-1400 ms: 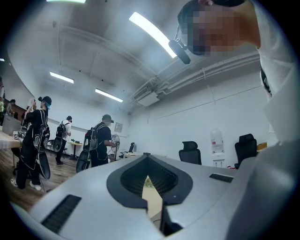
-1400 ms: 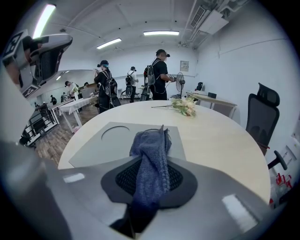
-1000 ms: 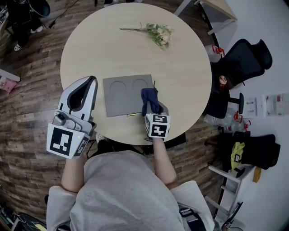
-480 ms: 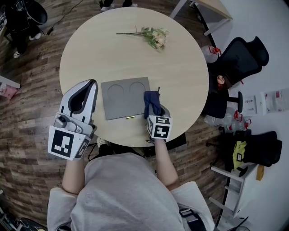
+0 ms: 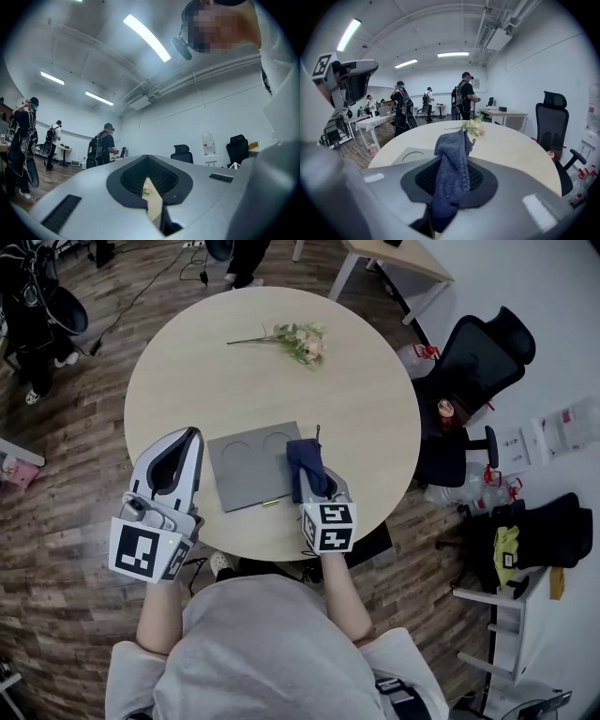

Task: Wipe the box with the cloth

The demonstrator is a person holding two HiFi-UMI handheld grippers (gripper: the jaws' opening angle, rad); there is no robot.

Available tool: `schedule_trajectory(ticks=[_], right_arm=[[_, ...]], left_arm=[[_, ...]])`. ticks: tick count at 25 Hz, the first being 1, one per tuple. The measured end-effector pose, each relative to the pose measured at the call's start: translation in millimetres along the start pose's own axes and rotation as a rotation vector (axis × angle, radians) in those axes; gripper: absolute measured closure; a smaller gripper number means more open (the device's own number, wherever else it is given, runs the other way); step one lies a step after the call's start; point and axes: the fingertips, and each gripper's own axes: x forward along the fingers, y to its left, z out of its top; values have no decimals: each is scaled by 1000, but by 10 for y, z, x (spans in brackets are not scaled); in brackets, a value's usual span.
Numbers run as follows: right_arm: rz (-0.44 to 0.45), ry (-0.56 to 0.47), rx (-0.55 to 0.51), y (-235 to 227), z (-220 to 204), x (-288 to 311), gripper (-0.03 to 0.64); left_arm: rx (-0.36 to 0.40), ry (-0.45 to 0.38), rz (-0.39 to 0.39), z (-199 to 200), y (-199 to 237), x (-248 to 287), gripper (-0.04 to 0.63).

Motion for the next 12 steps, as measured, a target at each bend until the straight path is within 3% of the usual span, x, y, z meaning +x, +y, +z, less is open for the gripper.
schedule_trajectory(ticks=[12], right_arm=[[-19,-208,-5,129,769,-444,527]], left_arm=[[9,-35,-44,161,-9,-36,588]])
